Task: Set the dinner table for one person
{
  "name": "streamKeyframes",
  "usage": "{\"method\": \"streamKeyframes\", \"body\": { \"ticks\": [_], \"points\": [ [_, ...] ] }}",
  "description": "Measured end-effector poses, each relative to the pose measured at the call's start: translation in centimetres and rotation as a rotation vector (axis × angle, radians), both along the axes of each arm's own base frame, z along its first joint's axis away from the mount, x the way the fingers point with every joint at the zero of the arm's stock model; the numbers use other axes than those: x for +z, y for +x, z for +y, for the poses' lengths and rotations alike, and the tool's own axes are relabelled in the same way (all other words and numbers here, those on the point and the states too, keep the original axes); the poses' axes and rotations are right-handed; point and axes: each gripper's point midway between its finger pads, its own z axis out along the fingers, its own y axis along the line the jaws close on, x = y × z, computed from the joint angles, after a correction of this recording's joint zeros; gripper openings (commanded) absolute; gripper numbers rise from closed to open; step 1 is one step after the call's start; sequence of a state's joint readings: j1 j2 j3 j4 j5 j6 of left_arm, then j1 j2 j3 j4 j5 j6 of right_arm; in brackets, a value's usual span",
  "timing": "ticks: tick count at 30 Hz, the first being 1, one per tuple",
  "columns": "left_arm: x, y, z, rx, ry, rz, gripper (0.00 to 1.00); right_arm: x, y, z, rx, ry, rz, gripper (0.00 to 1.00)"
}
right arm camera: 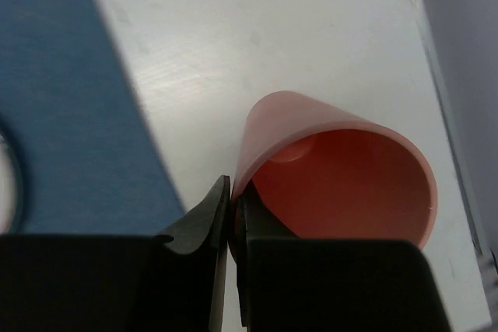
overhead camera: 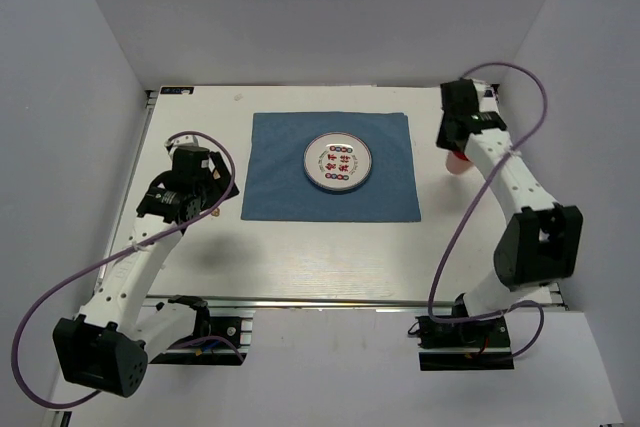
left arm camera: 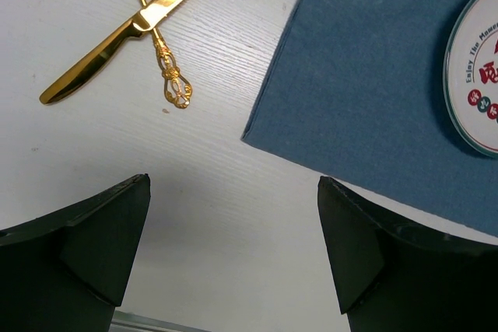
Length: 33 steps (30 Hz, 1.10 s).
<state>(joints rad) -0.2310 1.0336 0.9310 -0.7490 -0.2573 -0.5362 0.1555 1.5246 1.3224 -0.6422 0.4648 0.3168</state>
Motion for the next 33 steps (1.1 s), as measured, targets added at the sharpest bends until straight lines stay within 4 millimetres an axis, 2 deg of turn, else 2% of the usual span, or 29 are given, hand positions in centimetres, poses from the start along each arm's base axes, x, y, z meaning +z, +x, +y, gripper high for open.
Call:
{"method": "streamKeyframes", "body": {
  "ticks": [3,6,8,12,14,21,31,33],
  "points": [
    [0.3,0.0,0.4,0.026,0.008,-0.014,0.98,1.6,4.3,4.9,0.130,0.021,-0.040,0.00],
    [0.7,-0.1,0.8,0.046,0.015,-0.031,0.98,1.4,8.0,9.7,0.239,0.029,-0.027,0.00],
    [0.7,0.0,0.9,0.054,0.018,-0.032,0.98,1.3,10.3,12.2,0.290,0.023,-0.019,0.00],
    [0.7,0.0,1.1,0.064,0.027,-0.032,0.98,1.3,15.1,15.8,0.363,0.005,-0.034,0.00],
    [0.6,0.0,1.2,0.068,0.029,-0.030,0.98,1.2,16.6,16.6,0.384,-0.002,-0.054,0.00],
    [0.3,0.0,1.4,0.078,0.037,-0.019,0.98,-0.7,16.4,16.7,0.425,-0.022,-0.002,0.00],
    [0.3,0.0,1.4,0.080,0.036,-0.019,0.98,-2.5,16.9,18.1,0.478,0.021,0.014,0.00],
    [0.3,0.0,1.4,0.081,0.036,-0.018,0.98,-3.0,17.0,18.2,0.479,0.022,0.018,0.05]
  ]
}}
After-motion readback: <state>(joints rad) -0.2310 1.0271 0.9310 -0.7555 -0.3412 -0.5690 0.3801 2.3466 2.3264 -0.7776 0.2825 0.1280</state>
